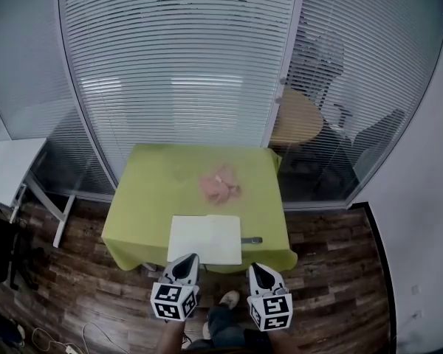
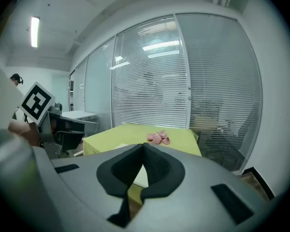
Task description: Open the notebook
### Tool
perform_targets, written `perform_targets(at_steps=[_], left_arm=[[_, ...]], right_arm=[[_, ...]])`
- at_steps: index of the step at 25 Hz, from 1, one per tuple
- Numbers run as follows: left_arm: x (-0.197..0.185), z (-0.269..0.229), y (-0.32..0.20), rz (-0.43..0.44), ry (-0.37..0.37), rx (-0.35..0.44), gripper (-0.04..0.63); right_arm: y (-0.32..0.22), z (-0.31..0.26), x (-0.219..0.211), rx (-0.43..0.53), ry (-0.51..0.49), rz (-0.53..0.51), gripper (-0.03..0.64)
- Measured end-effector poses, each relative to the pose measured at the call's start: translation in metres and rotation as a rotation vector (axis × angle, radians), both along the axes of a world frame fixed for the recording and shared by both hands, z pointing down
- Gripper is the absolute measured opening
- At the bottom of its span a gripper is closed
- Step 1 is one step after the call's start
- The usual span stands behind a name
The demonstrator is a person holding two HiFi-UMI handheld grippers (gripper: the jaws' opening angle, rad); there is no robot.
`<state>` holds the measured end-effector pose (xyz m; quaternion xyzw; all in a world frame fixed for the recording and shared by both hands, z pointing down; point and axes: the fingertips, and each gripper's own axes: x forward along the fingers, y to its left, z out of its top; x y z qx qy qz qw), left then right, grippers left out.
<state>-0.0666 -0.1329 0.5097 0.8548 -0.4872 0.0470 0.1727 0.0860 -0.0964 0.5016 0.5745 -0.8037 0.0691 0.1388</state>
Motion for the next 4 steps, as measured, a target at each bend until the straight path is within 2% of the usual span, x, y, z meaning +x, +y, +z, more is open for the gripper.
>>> perform_targets(at_steps=[4], left_arm=[[-0.0062, 0.0057, -0.0023, -0.005, 0.008, -0.01, 0.025]], right_arm=[[-0.0033, 0.0036, -0.0063, -0.005, -0.003, -0.01, 0.014]])
